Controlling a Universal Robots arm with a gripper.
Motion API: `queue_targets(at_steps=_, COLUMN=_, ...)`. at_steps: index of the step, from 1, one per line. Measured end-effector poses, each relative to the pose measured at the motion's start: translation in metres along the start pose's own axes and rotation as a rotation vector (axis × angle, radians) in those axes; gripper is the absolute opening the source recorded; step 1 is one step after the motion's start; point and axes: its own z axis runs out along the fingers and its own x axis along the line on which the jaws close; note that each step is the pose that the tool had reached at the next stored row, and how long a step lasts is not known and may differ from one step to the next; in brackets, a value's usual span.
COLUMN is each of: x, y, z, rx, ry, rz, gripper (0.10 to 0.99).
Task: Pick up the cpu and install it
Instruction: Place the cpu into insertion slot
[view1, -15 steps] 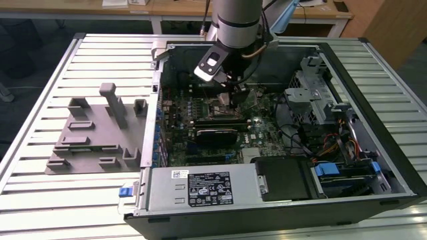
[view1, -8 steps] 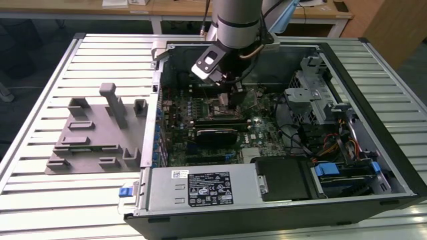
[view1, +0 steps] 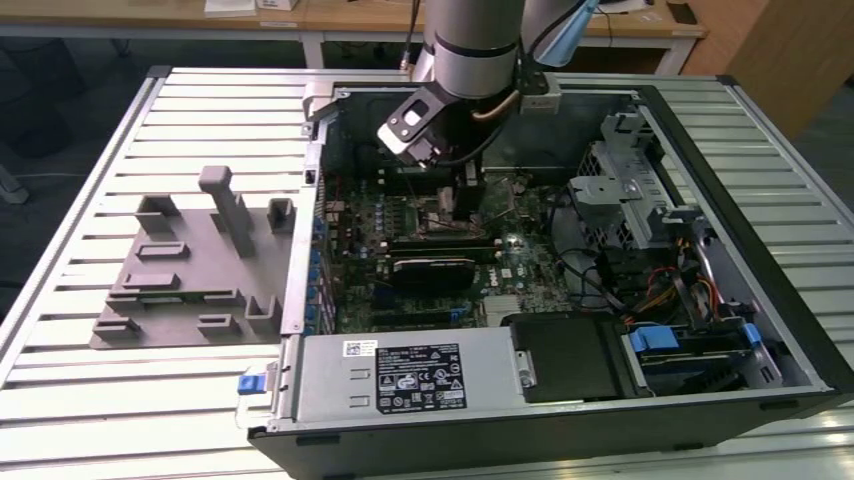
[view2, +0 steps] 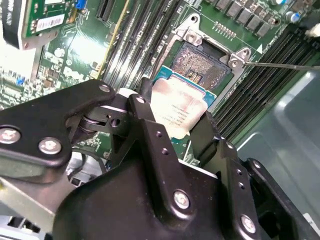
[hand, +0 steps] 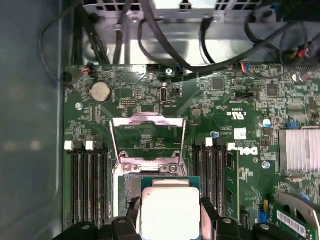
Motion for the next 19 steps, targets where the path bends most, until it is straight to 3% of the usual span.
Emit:
queue_targets(at_steps=2, x=0.0010, y=0.0000, z=0.0015, rx=0.000, ry=0.0002, rz=-0.001, gripper=0.545)
queue_targets(at_steps=8, x=0.0012, y=-0.0016, z=0.0050, rx=0.000, ry=0.0026, rz=-0.073, gripper=0.545)
queue_targets(at_steps=19, x=0.0087, y=-0.0086, z=0.0155, rx=0.000, ry=0.0018, rz=-0.072, gripper=0.545)
